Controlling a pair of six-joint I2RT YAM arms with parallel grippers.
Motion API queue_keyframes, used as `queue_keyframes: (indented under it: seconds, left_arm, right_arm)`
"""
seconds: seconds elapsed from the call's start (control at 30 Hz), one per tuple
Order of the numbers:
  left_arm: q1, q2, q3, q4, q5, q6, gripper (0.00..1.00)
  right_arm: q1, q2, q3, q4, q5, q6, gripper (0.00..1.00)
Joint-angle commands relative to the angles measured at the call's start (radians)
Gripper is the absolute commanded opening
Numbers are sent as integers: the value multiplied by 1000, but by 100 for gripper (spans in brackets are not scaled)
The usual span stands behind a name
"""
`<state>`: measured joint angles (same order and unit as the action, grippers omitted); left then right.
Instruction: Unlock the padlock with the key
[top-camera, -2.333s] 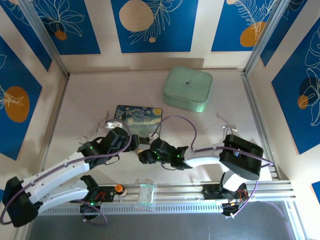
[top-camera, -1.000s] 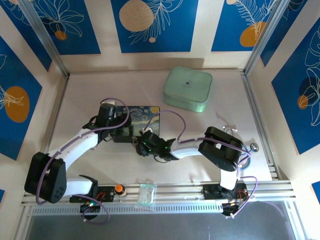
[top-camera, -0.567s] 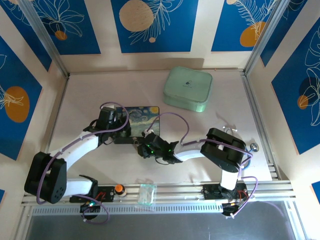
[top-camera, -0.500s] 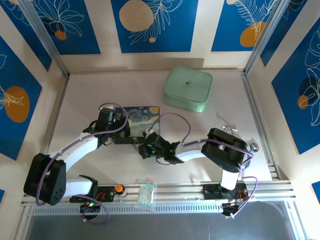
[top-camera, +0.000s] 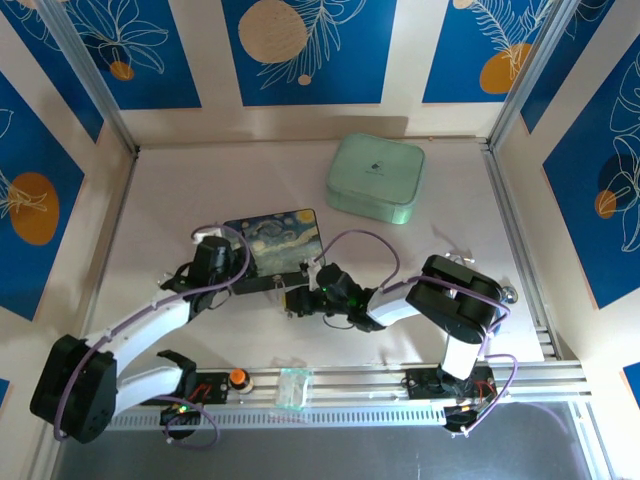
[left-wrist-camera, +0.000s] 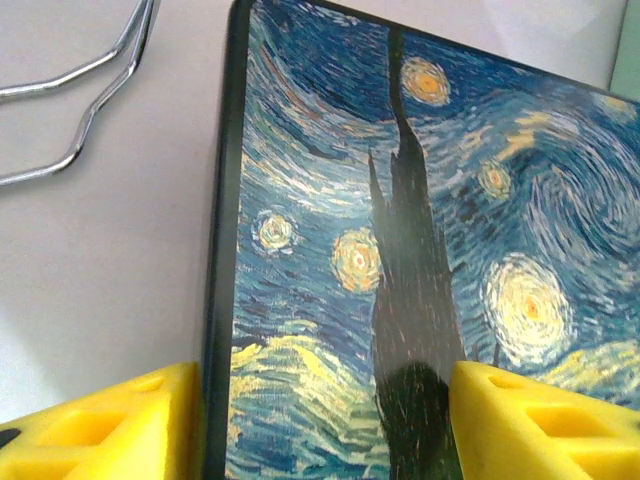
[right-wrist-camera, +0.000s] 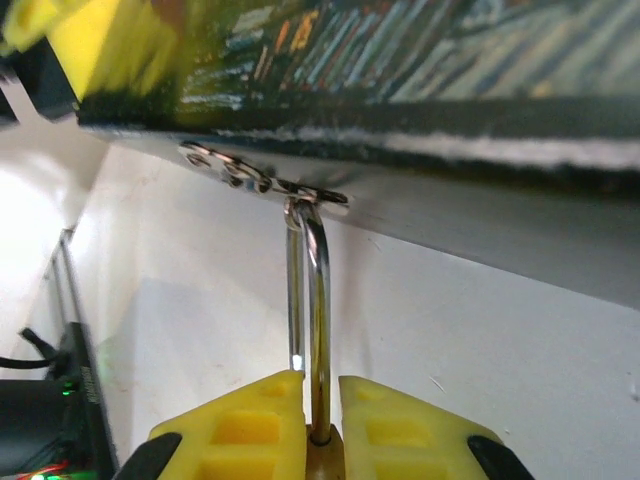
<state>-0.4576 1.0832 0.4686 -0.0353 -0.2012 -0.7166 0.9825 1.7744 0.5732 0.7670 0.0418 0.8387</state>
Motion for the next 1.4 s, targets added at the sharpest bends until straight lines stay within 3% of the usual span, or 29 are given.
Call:
queue_keyframes:
  seconds: [0.0,0.2,0.27,0.43,0.57,0.7,0.83,1.0,1.13,1.37]
  left_arm:
    - [-78,-42,-59,-119,68,-80,62]
    - [-151,-82,-48,-193,42,-62,59]
    - [-189,-92,17,-291,-44,4,60]
    - [-208,-94,198,-474,-140,232,70]
    - [-240,-55,313,-523,-98,457,77]
    - [-248,17,408,-604,-164,503,79]
    - [-256,51,409,-515,-7,700,79]
    - [-275,136,527,-549,-41,911,77]
    - [-300,234,590,-597,77,1057,76]
    - [-348,387,613,-621,-34,1114,78]
  right_arm:
    - [-69,100,-81,-94,-32,223,6]
    - [-111,115,-107,-41,-73,235,3]
    - [-125,112,-120,-32,-77,240,3]
    - [-155,108,-146,-13,-93,250,3]
    - [-171,95,-172,4,-89,252,2]
    - [-176,73,-167,-38,-93,223,2]
    - [-179,50,-189,-41,-92,216,2]
    - [-201,32,-202,-61,-111,198,2]
    - [-216,34,-214,-47,-126,204,2]
    - [-228,33,-244,-15,-138,197,2]
